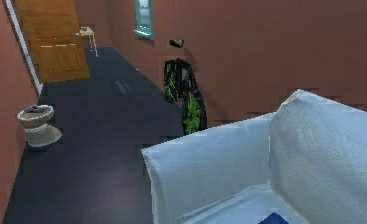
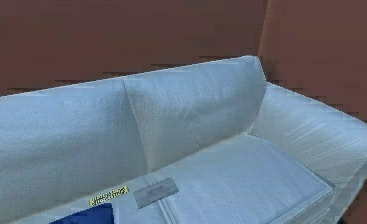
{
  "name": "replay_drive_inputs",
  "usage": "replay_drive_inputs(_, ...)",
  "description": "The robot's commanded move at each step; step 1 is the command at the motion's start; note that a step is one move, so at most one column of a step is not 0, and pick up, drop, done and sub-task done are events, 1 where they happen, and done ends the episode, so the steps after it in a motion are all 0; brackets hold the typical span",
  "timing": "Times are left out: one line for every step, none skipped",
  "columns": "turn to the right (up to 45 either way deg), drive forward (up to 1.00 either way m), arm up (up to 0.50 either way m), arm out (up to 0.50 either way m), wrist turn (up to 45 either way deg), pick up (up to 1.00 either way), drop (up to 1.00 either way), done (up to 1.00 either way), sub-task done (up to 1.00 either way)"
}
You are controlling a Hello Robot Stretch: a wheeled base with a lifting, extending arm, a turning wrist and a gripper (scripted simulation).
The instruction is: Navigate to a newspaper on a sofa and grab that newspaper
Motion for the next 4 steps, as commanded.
replay_drive_inputs(0.0,0.00,0.12,0.00,0.0,0.00,0.00,0.00,0.00)
replay_drive_inputs(0.0,0.00,0.00,0.38,0.0,0.00,0.00,0.00,0.00)
replay_drive_inputs(0.0,0.00,0.00,0.00,45.0,0.00,0.00,0.00,0.00)
replay_drive_inputs(0.0,0.00,0.00,0.00,45.0,0.00,0.00,0.00,0.00)
